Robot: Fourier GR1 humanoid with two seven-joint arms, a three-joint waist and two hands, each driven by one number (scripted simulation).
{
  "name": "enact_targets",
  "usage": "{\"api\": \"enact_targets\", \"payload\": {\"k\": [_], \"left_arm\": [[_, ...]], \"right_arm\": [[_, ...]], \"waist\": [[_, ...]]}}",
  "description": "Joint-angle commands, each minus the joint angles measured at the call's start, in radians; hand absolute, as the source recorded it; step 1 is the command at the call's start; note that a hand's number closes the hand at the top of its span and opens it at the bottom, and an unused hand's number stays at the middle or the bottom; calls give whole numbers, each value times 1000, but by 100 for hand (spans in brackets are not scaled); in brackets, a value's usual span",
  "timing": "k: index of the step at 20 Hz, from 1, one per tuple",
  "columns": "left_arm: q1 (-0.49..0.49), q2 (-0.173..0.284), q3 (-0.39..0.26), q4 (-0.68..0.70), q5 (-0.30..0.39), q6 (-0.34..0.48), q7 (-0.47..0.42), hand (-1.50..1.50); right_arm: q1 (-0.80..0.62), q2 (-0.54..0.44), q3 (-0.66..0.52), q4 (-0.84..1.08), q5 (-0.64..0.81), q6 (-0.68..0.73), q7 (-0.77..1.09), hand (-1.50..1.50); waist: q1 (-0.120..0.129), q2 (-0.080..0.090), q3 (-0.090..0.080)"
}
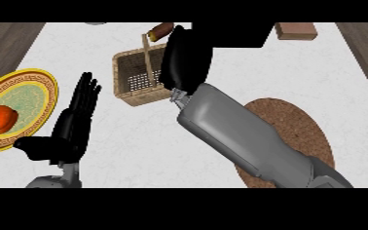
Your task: Pick the sweet potato from the placemat and place it in the basket
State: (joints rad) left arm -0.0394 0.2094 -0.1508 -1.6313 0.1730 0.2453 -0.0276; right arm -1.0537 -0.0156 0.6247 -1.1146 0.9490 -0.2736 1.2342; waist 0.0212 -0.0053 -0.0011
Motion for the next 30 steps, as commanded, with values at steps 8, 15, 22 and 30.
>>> {"api": "enact_targets", "payload": {"k": [8, 15, 22, 30], "left_arm": [[-33, -18, 26, 66, 3, -8, -28, 0], [23, 4, 34, -23, 18, -24, 5, 0], [32, -3, 26, -41, -18, 6, 14, 0], [29, -13, 37, -24, -4, -9, -1, 0]], "right_arm": [[114, 15, 8, -62, 47, -72, 252, -150], [191, 15, -30, -135, 149, -198, 171, -150], [157, 15, -39, -194, 364, -192, 228, -150], [176, 15, -163, -361, 487, -31, 253, -150]], "waist": [[-9, 5, 0], [-19, -2, 1], [-23, -5, 1], [-37, -9, 0]]}}
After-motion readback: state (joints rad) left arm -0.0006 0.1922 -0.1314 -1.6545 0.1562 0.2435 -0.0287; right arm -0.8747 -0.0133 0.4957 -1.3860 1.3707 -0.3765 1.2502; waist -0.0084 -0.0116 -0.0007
